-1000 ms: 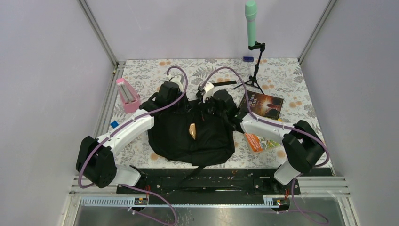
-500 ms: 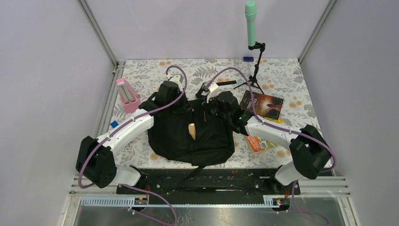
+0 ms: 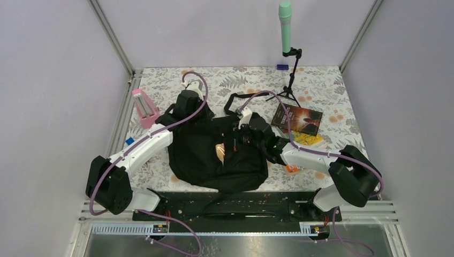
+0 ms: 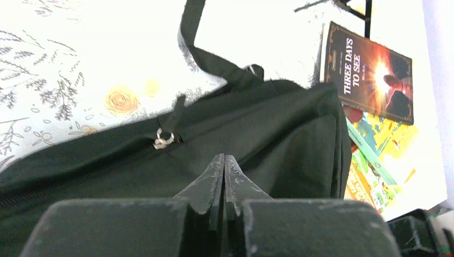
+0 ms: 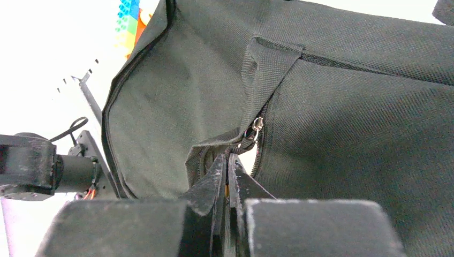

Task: Pack the student bag
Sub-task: Zip the student bag at the center of the board.

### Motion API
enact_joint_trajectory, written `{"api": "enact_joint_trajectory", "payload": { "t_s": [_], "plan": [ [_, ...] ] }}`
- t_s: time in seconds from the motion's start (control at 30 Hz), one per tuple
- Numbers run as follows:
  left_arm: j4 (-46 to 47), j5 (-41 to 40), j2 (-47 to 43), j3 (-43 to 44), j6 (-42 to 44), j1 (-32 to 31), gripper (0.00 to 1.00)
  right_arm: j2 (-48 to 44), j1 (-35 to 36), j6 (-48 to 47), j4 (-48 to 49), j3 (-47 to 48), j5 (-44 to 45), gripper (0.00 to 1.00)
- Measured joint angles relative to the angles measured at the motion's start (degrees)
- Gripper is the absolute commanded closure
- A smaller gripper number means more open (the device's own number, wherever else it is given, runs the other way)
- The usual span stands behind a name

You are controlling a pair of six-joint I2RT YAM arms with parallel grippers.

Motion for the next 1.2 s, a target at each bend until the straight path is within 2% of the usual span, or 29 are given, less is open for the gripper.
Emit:
{"api": "enact_joint_trajectory", "payload": {
  "t_s": [0.13, 0.17, 0.33, 0.43, 0.5, 0.63, 0.8, 0.9, 1.03, 1.2],
  "plan": [
    [1.68, -0.83, 0.00, -0.04, -0.22, 0.85, 1.00, -0.24, 1.31, 2.56, 1.09, -1.66, 0.09, 1.00],
    [1.92, -0.83, 0.00, -0.09, -0.26, 0.92, 0.96, -0.52, 1.73, 3.04, 1.18, -2.08, 0.24, 1.00],
    [2.97, 2.51, 0.00, -0.31, 0.74, 1.18, 0.58, -1.92, 2.38, 4.15, 1.51, -3.41, 0.61, 1.00],
    [4.50, 5.07, -0.59, -2.34, 1.70, 1.18, 0.41, -2.40, 2.40, 4.26, 1.51, -3.63, 1.01, 1.00],
    [4.52, 6.23, -1.81, -4.85, 2.54, 1.16, 0.35, -2.56, 2.45, 4.28, 1.51, -3.63, 1.27, 1.00],
    [3.80, 8.68, -5.29, -9.94, 3.58, 0.85, 0.34, -2.71, 2.45, 4.28, 1.51, -3.76, 1.60, 1.00],
    [3.23, 8.66, -7.19, -10.95, 4.04, -0.87, 0.33, -2.71, 2.45, 4.28, 1.51, -3.82, 1.81, 1.00],
    [2.93, 7.72, -7.02, -10.93, 4.42, -2.12, 0.46, -2.71, 2.45, 4.28, 1.51, -3.82, 1.81, 1.00],
    [2.73, 5.14, -6.43, -10.75, 3.85, -3.80, 0.51, -2.71, 2.45, 4.28, 1.49, -3.82, 1.84, 1.00],
    [3.39, 4.26, -6.36, -10.75, 0.90, -5.33, 0.52, -2.71, 2.45, 4.28, 1.46, -3.82, 1.86, 1.00]
  ]
}}
